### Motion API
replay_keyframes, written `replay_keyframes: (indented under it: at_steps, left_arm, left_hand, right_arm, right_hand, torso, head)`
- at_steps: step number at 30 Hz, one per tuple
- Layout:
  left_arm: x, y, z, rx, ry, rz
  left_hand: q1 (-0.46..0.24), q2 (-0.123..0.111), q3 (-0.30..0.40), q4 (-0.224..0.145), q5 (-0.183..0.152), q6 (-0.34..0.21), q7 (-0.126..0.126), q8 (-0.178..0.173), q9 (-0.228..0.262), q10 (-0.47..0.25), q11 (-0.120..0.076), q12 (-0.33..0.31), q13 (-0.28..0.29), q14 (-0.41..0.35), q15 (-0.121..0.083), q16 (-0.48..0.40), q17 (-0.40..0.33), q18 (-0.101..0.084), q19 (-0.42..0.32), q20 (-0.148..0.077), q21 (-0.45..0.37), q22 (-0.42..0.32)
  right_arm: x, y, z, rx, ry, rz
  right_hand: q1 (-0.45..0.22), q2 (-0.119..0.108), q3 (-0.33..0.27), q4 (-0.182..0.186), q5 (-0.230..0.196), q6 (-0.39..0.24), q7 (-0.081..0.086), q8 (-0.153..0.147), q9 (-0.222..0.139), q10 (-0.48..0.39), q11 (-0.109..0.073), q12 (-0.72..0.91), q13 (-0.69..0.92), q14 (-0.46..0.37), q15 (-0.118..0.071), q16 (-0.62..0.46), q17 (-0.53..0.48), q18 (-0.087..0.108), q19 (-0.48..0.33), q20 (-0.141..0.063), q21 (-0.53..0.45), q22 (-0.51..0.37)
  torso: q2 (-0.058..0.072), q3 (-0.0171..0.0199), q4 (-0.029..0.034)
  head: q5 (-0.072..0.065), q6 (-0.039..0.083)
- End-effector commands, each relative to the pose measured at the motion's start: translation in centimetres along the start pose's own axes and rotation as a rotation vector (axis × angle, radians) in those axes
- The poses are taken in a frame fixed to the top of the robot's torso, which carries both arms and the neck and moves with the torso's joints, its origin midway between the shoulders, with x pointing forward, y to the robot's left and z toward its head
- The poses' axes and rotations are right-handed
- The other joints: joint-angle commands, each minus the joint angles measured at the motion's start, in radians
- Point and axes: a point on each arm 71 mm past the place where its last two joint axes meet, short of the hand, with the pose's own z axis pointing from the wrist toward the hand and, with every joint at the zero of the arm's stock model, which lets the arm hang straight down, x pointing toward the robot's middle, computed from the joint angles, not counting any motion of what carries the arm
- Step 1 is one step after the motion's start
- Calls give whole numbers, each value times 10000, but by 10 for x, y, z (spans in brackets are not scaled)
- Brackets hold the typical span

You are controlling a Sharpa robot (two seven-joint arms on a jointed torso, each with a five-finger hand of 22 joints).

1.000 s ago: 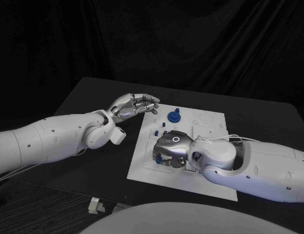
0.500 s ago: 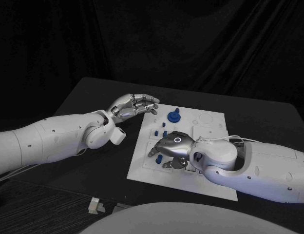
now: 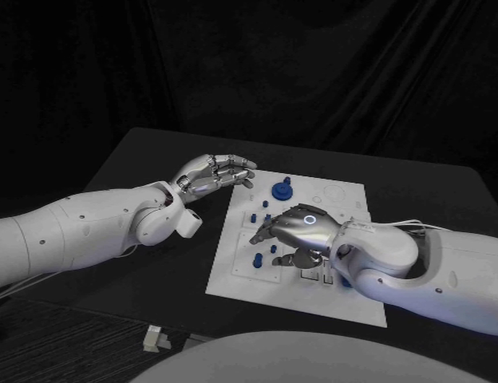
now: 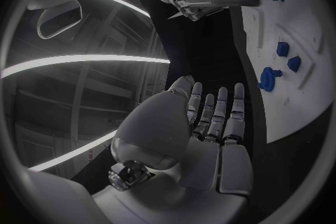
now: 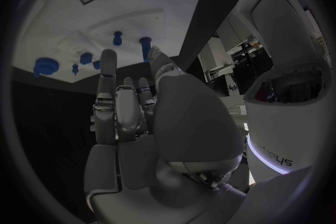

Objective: Assemble the parts on the task board

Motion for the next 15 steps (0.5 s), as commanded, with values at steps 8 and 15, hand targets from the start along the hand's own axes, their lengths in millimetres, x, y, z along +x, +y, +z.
replay_keyframes:
  at_steps: [8,15]
  left_arm:
    - [-3,-1,-3,74,-58,-27]
    - [-5,-1,-6,79,-142,20]
  left_hand:
    - [-11,76,84,-10,50,-20,62,-17,-15,26,59,-40,-19,16,53,-48,5,164,-16,61,22,-19]
    - [-15,73,88,-12,48,-18,64,-16,-15,28,60,-40,-21,19,55,-48,6,164,-15,63,23,-20]
  right_arm:
    - [-70,-42,-56,1793,-2234,2014]
    - [-66,-82,-100,3633,-1282,2637]
  right_hand:
    - [76,350,-120,65,273,520,555,111,82,1070,-170,2812,1140,252,25,342,313,75,227,6,7,75]
    - [-548,324,-507,623,-186,829,673,210,318,755,-567,6481,3704,248,-133,324,260,93,251,-76,-42,-165]
  torso:
    - [-16,-21,-17]
    - [-15,-40,-47]
  head:
    - [-179,0]
    - [-456,0]
